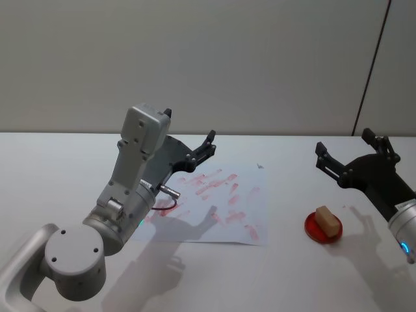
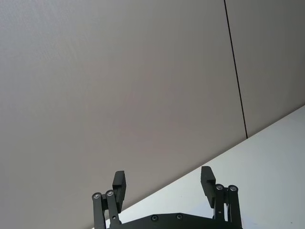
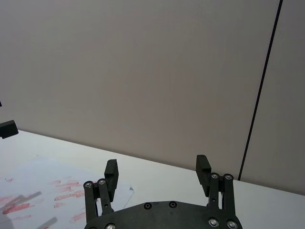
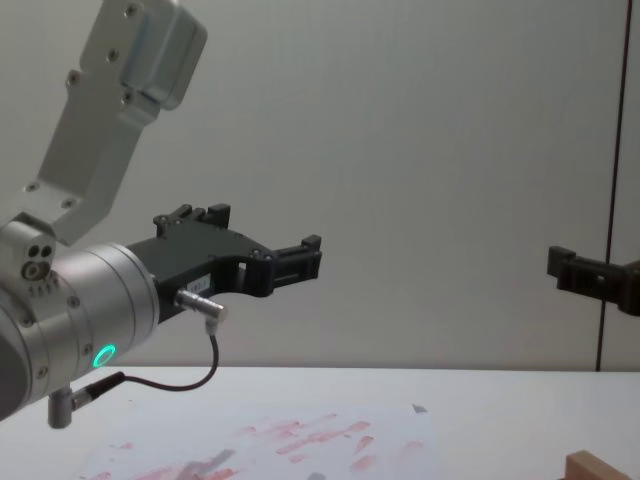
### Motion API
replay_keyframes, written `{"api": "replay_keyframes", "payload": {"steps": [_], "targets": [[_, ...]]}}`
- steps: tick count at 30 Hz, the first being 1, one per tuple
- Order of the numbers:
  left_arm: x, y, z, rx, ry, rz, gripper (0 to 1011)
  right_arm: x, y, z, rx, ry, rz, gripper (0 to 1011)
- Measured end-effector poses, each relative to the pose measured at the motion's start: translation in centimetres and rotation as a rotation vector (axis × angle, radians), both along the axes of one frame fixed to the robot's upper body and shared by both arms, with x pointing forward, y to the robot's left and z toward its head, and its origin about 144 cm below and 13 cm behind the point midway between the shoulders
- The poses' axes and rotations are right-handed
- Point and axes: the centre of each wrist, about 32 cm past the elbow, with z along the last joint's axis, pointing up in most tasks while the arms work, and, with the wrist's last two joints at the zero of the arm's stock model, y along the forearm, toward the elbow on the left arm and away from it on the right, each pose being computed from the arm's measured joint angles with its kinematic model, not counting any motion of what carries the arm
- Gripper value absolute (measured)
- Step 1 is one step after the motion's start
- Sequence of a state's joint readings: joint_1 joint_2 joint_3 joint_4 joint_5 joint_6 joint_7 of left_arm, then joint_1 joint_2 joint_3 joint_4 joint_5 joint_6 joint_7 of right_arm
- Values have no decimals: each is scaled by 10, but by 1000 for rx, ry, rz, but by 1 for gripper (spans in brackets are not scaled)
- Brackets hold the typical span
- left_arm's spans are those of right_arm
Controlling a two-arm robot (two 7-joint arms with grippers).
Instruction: Use the one hand to pick up the stamp and affix it onto the A4 paper.
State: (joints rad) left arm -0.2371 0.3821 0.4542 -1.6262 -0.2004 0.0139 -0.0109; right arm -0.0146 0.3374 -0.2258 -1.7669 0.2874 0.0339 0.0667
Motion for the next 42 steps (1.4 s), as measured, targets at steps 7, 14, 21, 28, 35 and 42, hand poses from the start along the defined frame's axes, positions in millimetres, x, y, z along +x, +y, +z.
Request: {"api": "replay_keyframes", "payload": {"steps": [7,14,21,28,35,42], "targets": [[0,0,0,0,0,0,1002,0,0,0,0,0,0,1001],[0,0,0,0,0,0,1002,0,0,0,0,0,0,1001],[0,0,0,0,0,0,1002,0,0,0,0,0,0,1001],[0,0,0,0,0,0,1002,0,0,0,0,0,0,1001],[0,0,0,0,0,0,1002,0,0,0,0,0,0,1001],[0,0,0,0,0,0,1003,0,0,0,0,0,0,1001]]}}
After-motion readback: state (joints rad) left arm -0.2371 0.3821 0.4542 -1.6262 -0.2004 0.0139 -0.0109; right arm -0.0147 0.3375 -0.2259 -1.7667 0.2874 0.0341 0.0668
